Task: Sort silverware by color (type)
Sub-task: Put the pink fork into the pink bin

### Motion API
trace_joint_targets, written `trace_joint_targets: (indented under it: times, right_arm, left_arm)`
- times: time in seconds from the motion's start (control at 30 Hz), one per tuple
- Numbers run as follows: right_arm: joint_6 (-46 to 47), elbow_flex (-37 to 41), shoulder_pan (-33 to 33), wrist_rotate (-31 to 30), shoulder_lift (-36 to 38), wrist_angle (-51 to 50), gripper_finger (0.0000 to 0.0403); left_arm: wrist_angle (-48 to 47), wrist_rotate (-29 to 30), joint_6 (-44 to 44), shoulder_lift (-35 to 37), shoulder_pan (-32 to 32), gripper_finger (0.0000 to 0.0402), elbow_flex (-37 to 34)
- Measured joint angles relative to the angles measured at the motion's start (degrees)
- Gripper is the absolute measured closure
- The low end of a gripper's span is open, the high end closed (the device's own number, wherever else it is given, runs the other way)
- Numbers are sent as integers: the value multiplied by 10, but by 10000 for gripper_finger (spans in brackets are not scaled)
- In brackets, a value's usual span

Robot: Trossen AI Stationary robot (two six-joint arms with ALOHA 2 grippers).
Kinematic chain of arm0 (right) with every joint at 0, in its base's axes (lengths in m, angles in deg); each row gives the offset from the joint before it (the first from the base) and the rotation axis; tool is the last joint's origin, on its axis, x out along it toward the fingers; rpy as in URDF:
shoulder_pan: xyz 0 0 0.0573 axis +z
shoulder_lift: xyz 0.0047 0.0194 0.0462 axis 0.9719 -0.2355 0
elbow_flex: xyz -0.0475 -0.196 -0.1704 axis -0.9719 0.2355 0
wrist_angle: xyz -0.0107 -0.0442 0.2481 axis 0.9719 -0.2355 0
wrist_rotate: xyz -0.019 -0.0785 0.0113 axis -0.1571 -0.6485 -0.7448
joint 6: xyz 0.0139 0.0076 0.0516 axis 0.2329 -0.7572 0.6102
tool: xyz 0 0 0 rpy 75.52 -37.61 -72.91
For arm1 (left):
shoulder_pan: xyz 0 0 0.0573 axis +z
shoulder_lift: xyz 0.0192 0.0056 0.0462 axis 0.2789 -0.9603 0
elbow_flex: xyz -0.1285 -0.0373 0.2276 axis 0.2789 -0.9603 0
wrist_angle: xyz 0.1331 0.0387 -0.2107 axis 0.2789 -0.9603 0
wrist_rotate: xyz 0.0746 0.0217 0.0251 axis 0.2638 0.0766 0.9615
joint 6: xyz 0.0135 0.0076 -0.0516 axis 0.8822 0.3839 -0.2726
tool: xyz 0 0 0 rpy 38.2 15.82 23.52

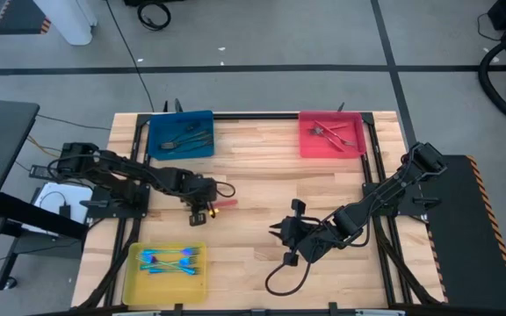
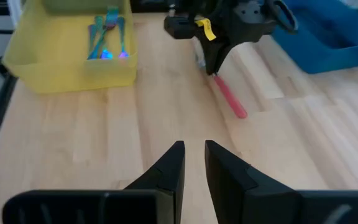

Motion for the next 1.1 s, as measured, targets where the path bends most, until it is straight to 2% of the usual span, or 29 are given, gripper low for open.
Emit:
trace_joint_targets:
  times: [0.27,0.6,0.73,0.9,1.1]
  right_arm:
    - [0,0,0,-53,0,5,332]
    - [-1,0,2,-117,29,6,332]
    - [16,0,-9,-190,29,5,332]
    - [84,0,-35,-300,29,6,332]
    - [120,0,-71,-359,29,22,332]
  left_arm:
    - [47,13,35,8,7,393,53]
    - [96,18,108,8,77,394,162]
    - [138,18,120,8,90,394,205]
    - [245,17,126,9,88,399,221]
    - [333,16,137,2,74,399,221]
